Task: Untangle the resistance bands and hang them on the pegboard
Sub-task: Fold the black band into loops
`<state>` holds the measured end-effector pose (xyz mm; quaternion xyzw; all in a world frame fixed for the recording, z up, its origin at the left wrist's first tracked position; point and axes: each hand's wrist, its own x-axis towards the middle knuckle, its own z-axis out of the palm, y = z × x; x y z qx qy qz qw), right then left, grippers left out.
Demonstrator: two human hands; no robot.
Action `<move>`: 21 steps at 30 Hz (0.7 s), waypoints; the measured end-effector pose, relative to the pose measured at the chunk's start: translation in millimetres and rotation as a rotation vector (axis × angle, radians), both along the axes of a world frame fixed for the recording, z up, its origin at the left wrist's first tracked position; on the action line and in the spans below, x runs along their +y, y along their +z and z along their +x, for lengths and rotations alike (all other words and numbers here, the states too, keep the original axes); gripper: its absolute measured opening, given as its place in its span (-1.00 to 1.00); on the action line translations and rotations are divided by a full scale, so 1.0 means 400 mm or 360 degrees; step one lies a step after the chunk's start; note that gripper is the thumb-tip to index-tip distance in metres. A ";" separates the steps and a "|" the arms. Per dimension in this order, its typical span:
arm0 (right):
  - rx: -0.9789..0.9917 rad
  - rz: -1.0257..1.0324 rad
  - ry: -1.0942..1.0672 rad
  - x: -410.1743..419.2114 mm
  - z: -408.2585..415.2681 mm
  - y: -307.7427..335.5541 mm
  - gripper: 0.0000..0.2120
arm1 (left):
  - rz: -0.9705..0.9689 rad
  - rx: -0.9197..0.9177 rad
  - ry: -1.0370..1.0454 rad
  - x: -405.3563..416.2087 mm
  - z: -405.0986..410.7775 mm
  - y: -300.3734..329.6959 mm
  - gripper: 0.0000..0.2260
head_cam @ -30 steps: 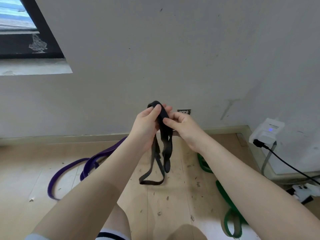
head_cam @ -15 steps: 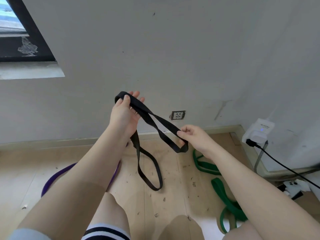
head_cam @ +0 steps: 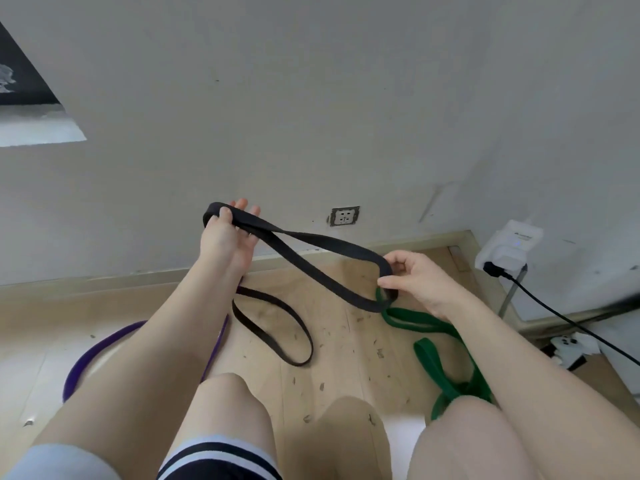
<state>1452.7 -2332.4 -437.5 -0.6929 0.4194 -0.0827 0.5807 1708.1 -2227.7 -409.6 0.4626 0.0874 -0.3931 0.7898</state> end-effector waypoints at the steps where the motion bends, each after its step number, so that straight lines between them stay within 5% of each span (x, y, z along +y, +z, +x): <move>1: 0.0043 -0.0158 -0.0177 0.004 0.010 -0.011 -0.90 | 0.0017 0.0002 0.0001 0.000 -0.003 -0.007 -0.77; 4: 0.0112 -0.0585 -0.0727 0.009 0.028 -0.049 -0.94 | 0.0063 0.0043 -0.0006 0.004 -0.010 -0.032 -0.79; 7: 0.0093 -0.0723 -0.0901 0.028 0.046 -0.071 -0.87 | 0.0101 -0.0029 -0.0065 0.006 -0.027 -0.052 -0.79; 10: 0.0170 -0.0887 -0.0780 0.048 0.046 -0.095 -0.73 | -0.0053 0.0019 0.0007 -0.001 -0.032 -0.055 -0.75; 12: 0.0193 -0.0920 -0.0638 0.052 0.019 -0.119 -0.83 | -0.0134 0.0046 0.0090 -0.005 -0.017 -0.052 -0.72; 14: 0.0254 -0.0736 -0.0388 0.055 -0.018 -0.139 -0.85 | -0.0127 0.0008 0.0084 -0.008 -0.008 -0.048 -0.71; 18: 0.0676 -0.0334 0.0315 0.063 -0.034 -0.149 -0.52 | 0.0041 -0.0241 -0.0297 -0.013 -0.057 -0.029 -0.79; 21: 0.0259 -0.0327 -0.0084 0.062 0.026 -0.111 -0.52 | 0.0061 -0.0541 -0.0783 -0.004 -0.096 -0.001 -0.77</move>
